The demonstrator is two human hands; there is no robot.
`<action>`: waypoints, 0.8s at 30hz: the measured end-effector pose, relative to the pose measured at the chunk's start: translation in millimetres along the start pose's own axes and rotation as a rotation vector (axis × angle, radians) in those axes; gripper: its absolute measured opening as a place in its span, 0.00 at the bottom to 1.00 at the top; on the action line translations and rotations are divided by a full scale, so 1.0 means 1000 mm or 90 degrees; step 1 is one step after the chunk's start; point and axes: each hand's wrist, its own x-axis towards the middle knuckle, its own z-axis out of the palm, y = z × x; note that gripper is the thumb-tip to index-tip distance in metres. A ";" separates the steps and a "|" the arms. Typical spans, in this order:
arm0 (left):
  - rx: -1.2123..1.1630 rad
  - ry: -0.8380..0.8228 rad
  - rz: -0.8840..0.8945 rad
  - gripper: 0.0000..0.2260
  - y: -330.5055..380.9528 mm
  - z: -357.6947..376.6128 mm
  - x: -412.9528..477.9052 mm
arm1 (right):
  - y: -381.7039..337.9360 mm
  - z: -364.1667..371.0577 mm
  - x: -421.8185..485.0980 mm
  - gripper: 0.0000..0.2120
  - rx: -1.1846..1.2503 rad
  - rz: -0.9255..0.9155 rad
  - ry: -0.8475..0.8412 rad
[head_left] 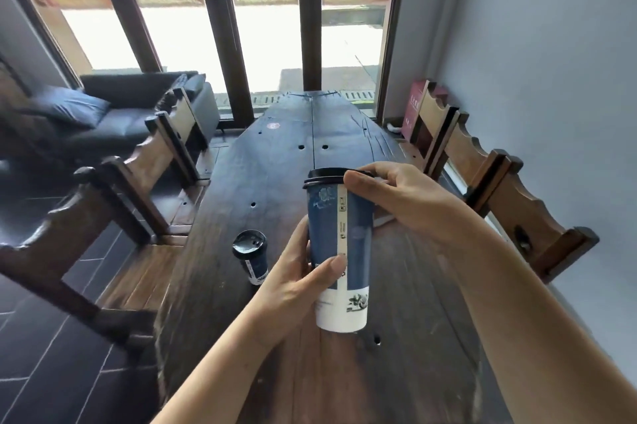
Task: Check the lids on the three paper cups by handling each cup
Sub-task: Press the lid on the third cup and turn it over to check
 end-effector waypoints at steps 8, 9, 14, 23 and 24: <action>-0.028 0.011 0.033 0.36 0.020 0.000 -0.044 | -0.018 0.016 -0.022 0.36 -0.018 -0.042 -0.080; -0.028 0.015 0.033 0.36 0.019 0.000 -0.047 | -0.019 0.017 -0.024 0.35 -0.017 -0.041 -0.086; -0.027 0.034 0.033 0.32 0.017 -0.003 -0.054 | -0.017 0.024 -0.028 0.30 0.003 -0.026 -0.094; -0.006 0.024 -0.001 0.33 0.013 -0.012 -0.046 | -0.012 0.025 -0.020 0.30 -0.003 -0.026 -0.102; 0.012 0.020 -0.014 0.33 0.010 -0.014 -0.043 | -0.007 0.026 -0.017 0.30 -0.016 -0.027 -0.091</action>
